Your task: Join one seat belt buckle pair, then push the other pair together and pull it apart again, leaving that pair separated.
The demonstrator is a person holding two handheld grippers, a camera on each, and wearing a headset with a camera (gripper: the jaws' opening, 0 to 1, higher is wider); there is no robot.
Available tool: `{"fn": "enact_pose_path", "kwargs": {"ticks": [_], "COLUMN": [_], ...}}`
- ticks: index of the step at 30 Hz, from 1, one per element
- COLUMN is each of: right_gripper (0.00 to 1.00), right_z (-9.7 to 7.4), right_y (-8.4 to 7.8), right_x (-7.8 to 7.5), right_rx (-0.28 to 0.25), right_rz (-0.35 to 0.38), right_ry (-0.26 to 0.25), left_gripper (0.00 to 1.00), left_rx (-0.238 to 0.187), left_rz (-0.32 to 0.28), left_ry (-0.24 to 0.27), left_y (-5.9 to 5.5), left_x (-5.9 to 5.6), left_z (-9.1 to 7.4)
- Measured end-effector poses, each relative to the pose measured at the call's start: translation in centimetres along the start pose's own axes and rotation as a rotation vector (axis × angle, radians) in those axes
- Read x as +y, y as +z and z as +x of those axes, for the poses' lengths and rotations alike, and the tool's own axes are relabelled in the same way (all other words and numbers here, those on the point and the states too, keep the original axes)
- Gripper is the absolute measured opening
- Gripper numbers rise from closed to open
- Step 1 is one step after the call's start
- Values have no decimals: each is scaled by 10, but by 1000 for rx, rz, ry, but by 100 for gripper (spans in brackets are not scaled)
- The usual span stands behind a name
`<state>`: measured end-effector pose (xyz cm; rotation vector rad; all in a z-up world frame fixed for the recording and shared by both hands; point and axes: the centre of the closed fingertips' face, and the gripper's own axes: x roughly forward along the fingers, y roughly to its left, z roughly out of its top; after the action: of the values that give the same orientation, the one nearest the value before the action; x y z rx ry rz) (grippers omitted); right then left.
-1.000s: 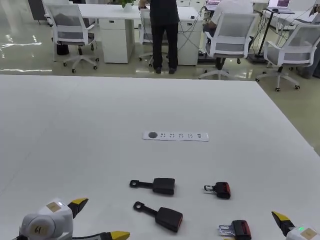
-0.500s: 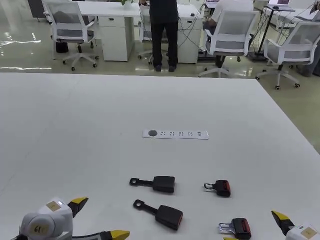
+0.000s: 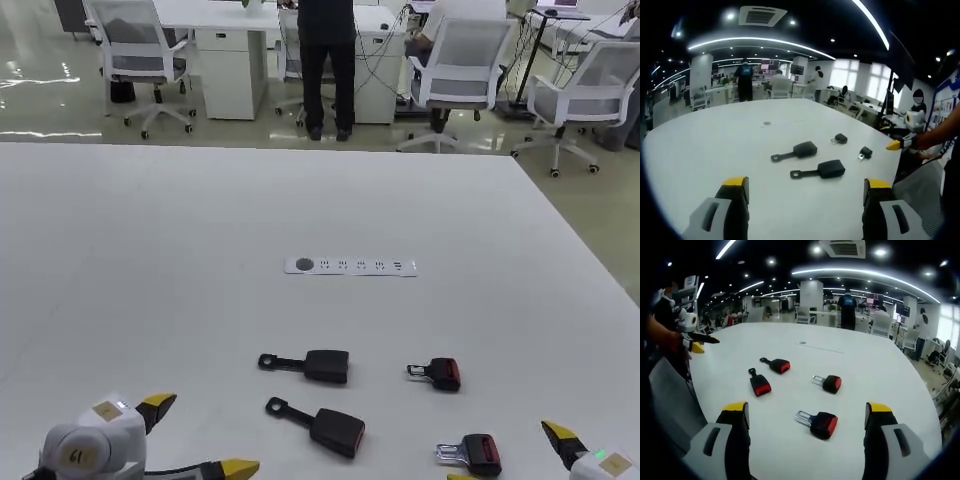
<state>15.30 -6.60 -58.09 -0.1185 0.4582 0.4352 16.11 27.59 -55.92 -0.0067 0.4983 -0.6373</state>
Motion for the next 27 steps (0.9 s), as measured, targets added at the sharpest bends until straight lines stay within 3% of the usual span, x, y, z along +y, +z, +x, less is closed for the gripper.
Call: {"fn": "enact_pose_path", "kwargs": {"ticks": [11, 17, 25, 27], "right_gripper": [96, 95, 93, 93], "right_z": [1, 5, 14, 16], "right_y": [-5, -8, -8, -9], "right_x": [0, -4, -5, -6], "right_rx": [16, 30, 43, 47], "right_rz": [-7, -22, -39, -40], "right_ry": [12, 24, 58, 70], "left_gripper": [97, 97, 97, 97], "left_rx": [10, 18, 38, 45], "left_rz": [27, 34, 47, 50], "left_ry": [-17, -29, -50, -55], "left_y": [-1, 2, 1, 2], "left_x": [0, -6, -4, -8], "left_z": [4, 7, 18, 20]}}
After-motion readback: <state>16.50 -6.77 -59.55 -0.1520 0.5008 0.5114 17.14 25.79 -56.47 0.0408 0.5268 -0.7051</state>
